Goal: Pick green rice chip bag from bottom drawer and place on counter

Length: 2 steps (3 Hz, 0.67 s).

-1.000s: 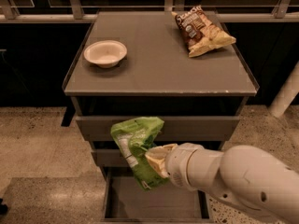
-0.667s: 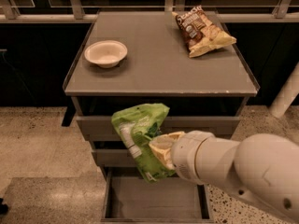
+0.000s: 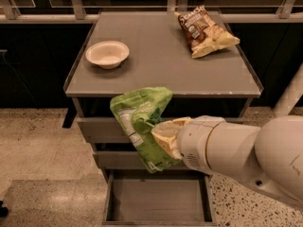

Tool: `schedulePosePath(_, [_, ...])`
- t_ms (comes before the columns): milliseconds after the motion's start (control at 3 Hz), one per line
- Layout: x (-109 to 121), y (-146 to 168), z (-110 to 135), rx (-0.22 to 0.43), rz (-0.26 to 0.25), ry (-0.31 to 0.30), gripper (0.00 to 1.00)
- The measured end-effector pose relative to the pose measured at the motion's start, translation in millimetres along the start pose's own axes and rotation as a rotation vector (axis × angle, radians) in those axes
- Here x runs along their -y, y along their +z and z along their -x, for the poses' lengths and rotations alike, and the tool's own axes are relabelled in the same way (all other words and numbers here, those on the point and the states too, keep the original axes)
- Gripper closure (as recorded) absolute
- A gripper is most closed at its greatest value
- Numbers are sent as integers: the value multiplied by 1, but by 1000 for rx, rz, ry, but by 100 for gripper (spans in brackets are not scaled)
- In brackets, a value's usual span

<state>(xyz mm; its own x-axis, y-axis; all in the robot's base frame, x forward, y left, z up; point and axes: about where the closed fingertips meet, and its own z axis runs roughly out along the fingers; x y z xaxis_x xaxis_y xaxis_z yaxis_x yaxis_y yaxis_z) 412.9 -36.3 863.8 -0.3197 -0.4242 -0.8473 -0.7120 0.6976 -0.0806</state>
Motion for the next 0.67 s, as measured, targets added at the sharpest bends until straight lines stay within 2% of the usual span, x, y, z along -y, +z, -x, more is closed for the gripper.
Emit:
schedulePosePath(333, [5, 0, 7, 13, 43, -19, 100])
schedulePosePath(667, [31, -12, 34, 25, 93, -73, 100])
